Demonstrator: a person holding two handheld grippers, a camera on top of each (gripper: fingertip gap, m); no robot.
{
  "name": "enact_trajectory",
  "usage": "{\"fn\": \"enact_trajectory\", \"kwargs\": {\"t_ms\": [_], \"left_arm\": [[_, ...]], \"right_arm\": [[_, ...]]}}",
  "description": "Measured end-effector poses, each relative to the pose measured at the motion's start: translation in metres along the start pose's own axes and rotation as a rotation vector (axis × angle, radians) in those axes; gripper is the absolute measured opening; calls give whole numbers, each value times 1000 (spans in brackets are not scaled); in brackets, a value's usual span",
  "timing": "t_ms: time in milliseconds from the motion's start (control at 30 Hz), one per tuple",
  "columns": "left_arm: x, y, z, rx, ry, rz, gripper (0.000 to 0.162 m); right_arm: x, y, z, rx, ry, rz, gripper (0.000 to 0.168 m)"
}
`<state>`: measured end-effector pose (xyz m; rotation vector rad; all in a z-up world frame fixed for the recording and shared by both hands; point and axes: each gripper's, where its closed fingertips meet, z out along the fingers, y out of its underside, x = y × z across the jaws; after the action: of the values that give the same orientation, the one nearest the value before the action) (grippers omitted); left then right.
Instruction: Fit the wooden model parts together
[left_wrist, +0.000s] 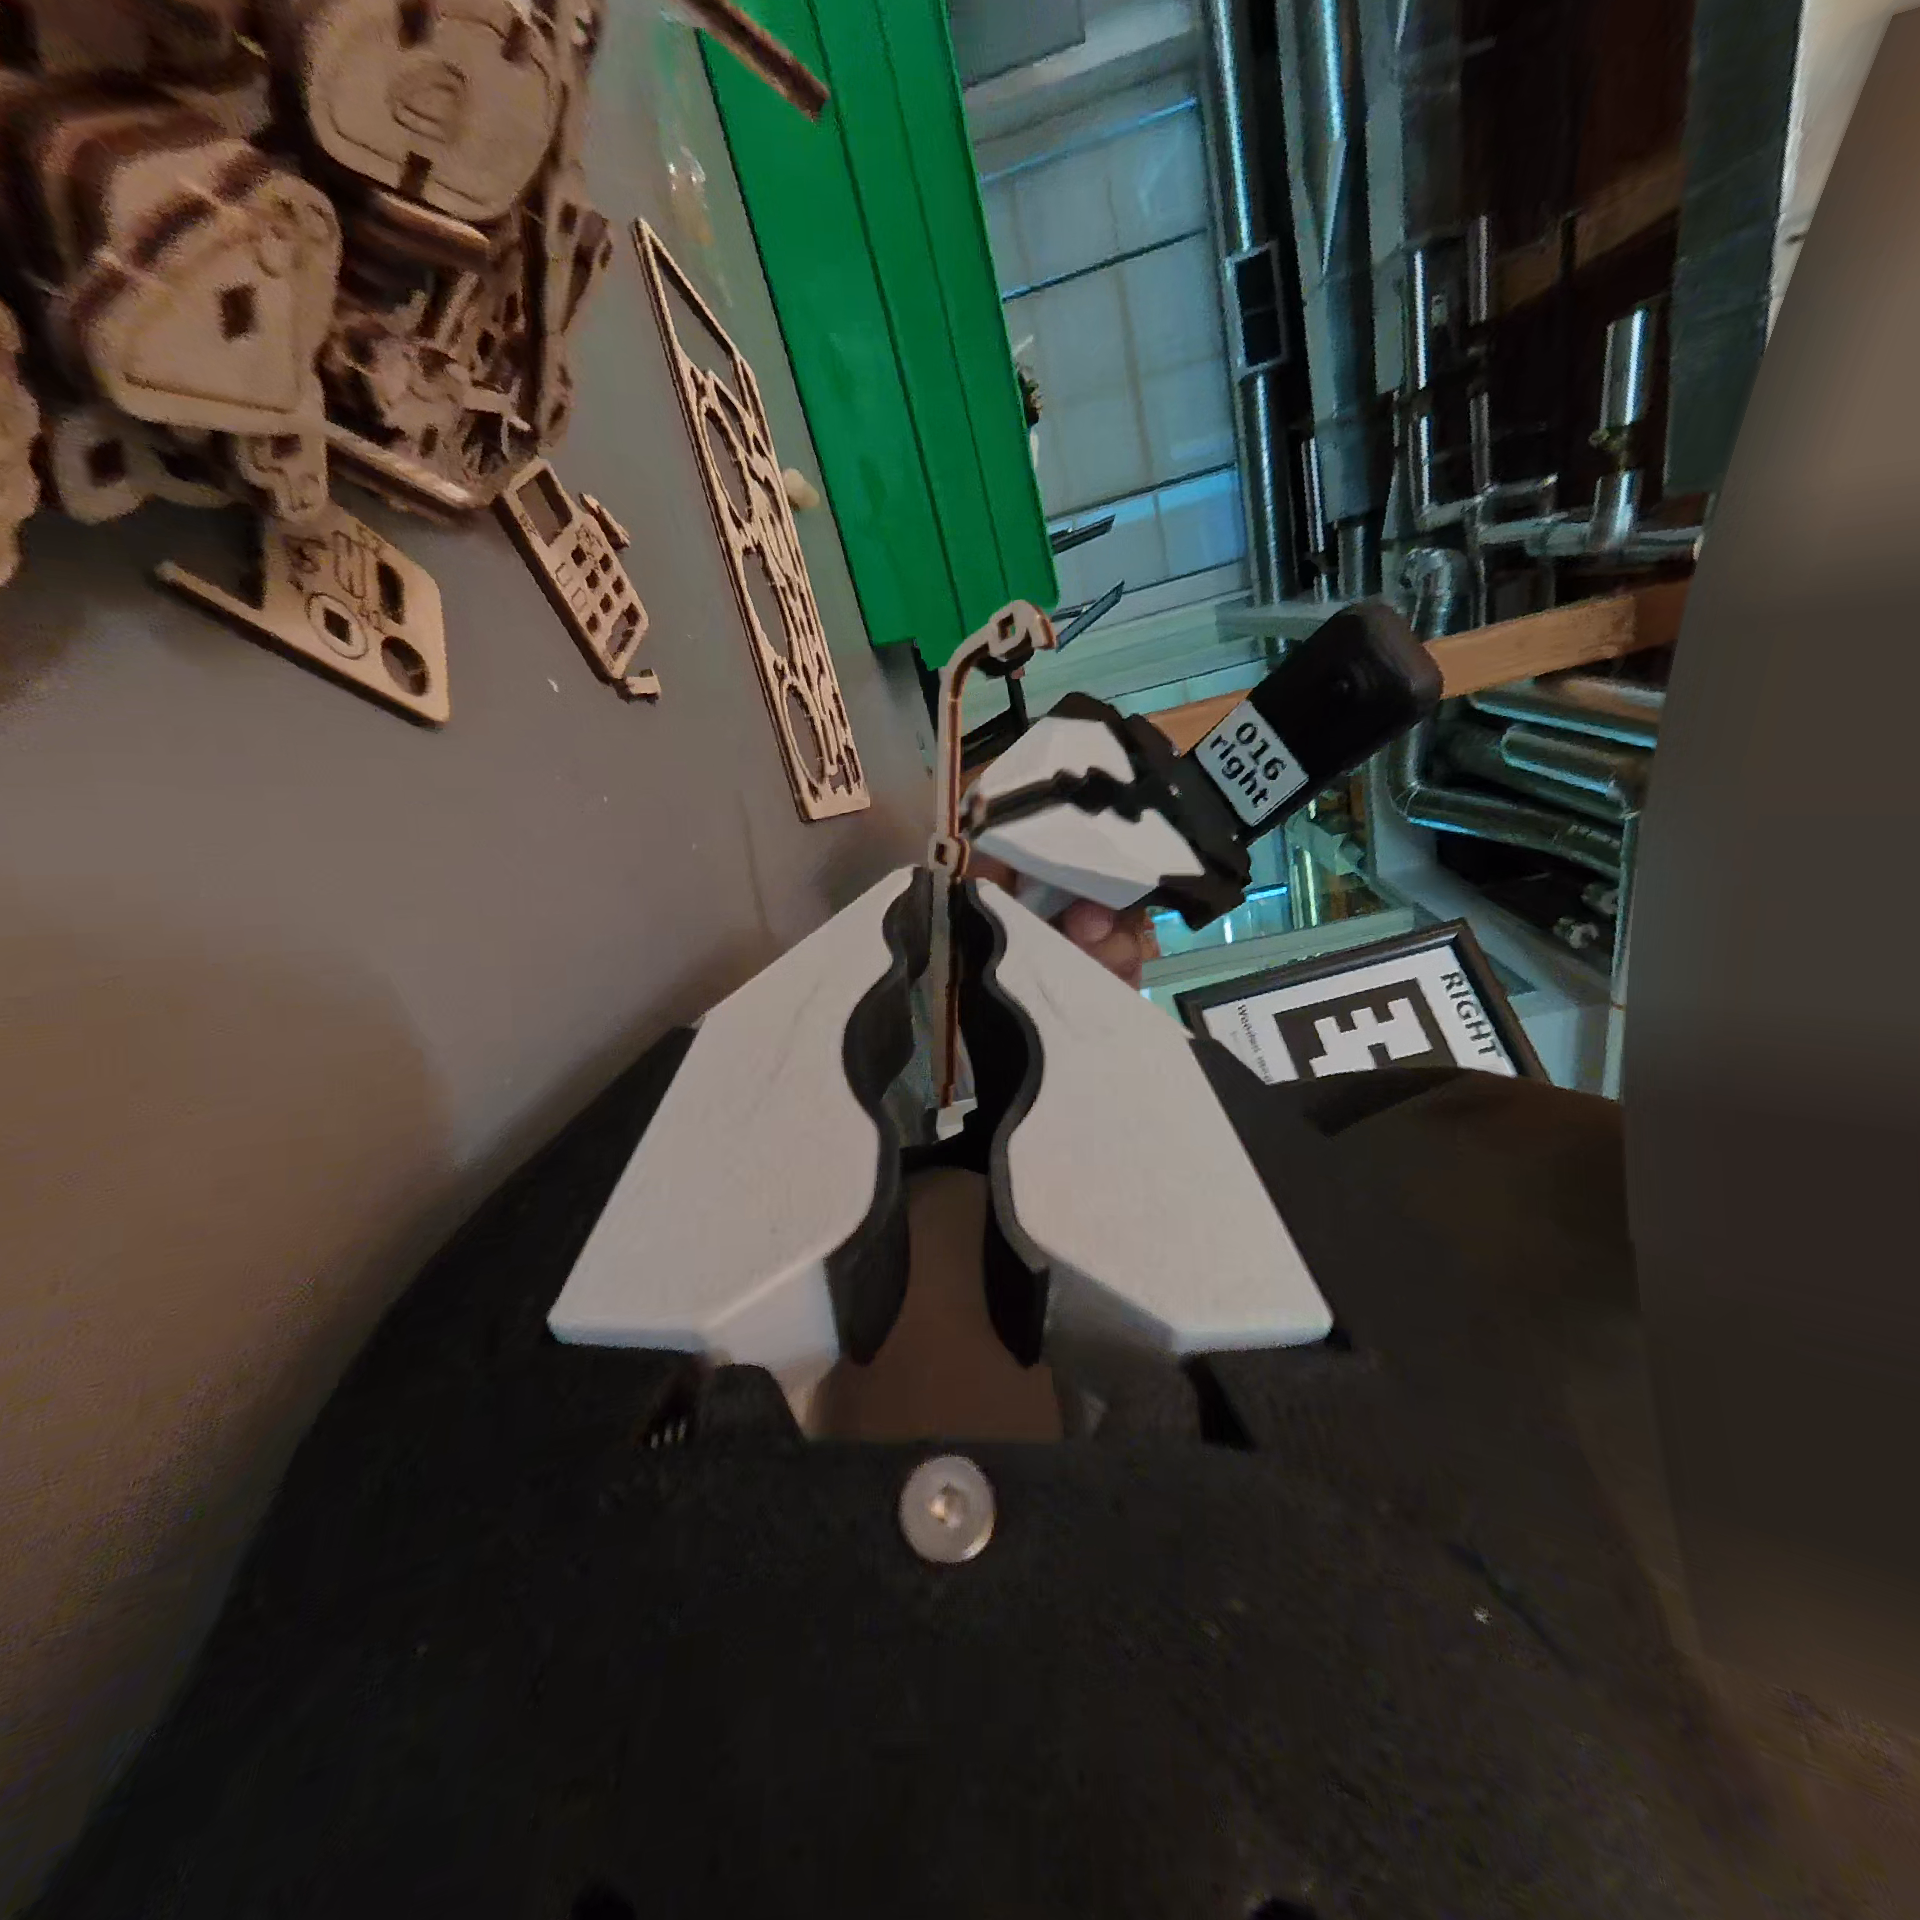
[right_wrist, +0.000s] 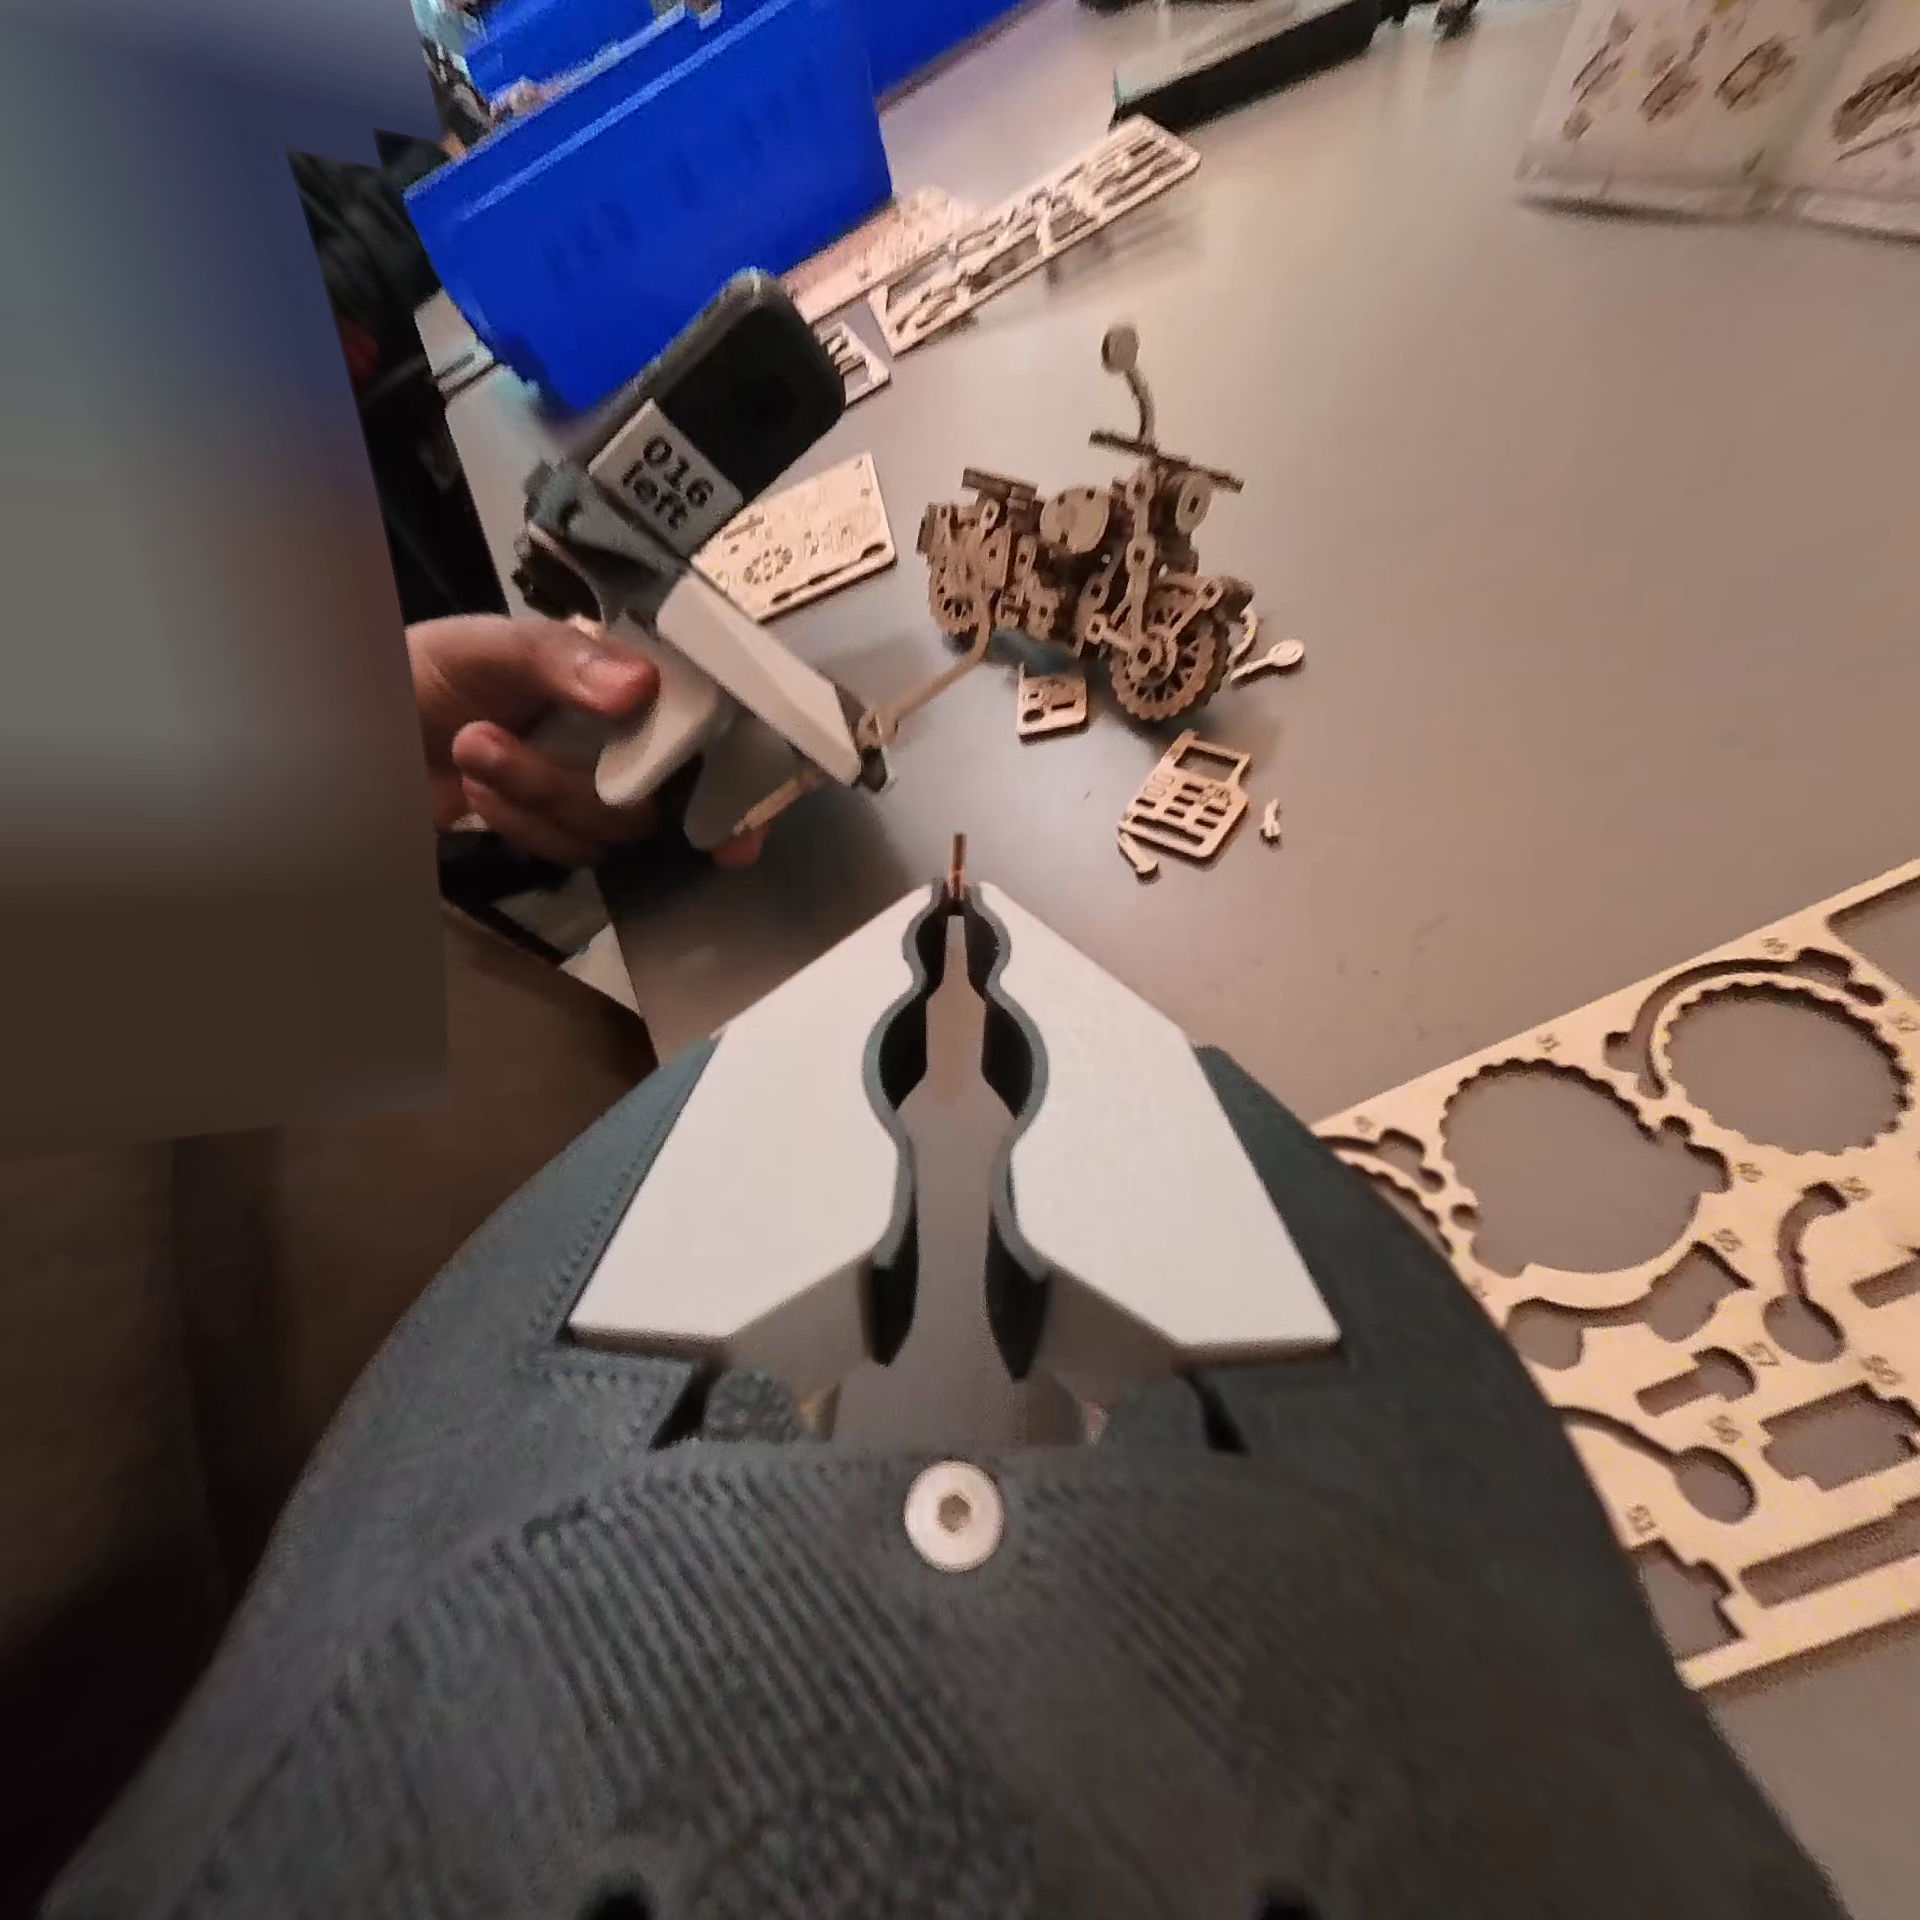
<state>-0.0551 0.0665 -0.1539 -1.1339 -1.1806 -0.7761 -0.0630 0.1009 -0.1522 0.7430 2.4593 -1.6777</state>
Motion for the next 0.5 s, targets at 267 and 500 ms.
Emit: {"fn": "enact_trajectory", "kwargs": {"t_ms": [267, 500], "left_arm": [[-8, 27, 14, -142, -151, 231, 3], [-14, 39, 20, -206, -243, 391, 3]], "right_arm": [[-14, -14, -3, 73, -30, 7, 1], [-10, -5, -3, -10, 60, -89, 1]]}}
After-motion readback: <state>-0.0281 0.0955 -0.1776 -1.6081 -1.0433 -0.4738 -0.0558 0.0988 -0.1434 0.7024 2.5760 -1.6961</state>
